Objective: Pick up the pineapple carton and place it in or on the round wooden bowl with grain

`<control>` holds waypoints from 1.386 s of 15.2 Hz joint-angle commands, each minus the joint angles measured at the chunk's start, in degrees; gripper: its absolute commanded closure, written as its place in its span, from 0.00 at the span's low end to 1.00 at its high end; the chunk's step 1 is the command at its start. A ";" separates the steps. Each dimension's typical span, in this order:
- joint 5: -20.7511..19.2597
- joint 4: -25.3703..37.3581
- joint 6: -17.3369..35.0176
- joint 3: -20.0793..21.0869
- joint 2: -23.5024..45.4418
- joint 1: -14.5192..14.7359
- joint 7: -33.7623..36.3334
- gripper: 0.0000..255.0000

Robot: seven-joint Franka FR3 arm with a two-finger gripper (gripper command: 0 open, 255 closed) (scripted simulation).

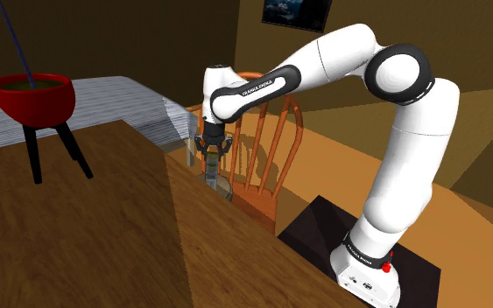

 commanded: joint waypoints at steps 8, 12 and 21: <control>-0.03 -0.07 0.04 -0.02 0.07 -0.01 0.00 0.00; 0.98 1.66 -3.35 0.27 -1.75 -0.27 -0.65 0.00; 1.76 3.47 -6.45 0.44 -3.18 -0.45 -1.17 0.00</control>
